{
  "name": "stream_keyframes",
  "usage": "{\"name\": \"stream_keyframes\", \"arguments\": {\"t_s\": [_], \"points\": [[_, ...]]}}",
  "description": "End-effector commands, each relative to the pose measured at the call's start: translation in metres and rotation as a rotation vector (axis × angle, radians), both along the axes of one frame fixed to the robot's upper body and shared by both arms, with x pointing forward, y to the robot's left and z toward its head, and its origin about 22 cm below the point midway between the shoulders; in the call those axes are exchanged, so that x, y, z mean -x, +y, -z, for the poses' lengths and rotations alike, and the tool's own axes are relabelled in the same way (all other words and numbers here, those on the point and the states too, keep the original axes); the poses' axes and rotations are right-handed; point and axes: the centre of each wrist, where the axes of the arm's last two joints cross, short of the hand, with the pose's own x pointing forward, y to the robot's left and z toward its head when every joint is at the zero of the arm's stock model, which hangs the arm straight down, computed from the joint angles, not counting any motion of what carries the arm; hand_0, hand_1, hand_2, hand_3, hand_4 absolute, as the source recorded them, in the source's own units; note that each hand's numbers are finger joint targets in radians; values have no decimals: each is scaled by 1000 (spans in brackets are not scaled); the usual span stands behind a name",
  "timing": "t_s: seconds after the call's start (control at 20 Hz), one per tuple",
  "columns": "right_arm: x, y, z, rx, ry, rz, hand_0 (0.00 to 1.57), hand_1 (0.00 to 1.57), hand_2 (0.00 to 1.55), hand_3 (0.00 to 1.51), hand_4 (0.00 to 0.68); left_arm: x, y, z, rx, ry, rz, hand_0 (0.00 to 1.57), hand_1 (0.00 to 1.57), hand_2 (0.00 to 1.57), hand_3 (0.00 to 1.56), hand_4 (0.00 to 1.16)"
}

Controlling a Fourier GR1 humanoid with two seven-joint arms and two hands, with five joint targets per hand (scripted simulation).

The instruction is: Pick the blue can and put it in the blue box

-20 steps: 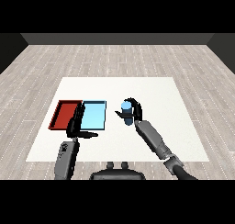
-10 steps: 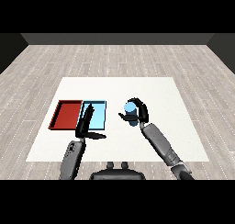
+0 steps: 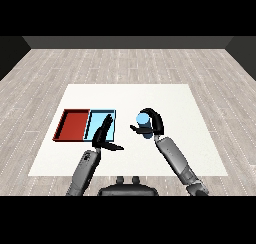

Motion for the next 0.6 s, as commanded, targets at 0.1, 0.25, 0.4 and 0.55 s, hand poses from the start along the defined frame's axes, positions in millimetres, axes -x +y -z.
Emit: {"name": "stream_keyframes", "arguments": {"t_s": [0.1, 0.25, 0.4, 0.55], "points": [[-1, 3, 1, 7, -12, -37, 1461, 1461, 1461, 1400, 609, -9, -18, 18, 11, 49, 26, 0, 0, 0, 0, 0], [6, 18, 1, 14, 8, -28, 1484, 1484, 1468, 1402, 619, -5, -25, 7, -25, 50, 27, 0, 0, 0, 0, 0], [-4, 21, -12, 36, 3, -53, 1487, 1487, 1467, 1400, 609, -13, -27, 5, -10, 86, 16, 0, 0, 0, 0, 0], [0, 26, -12, 29, -30, -68, 1486, 1486, 1467, 1398, 611, -16, -23, 4, 24, 67, 35, 0, 0, 0, 0, 0]]}}
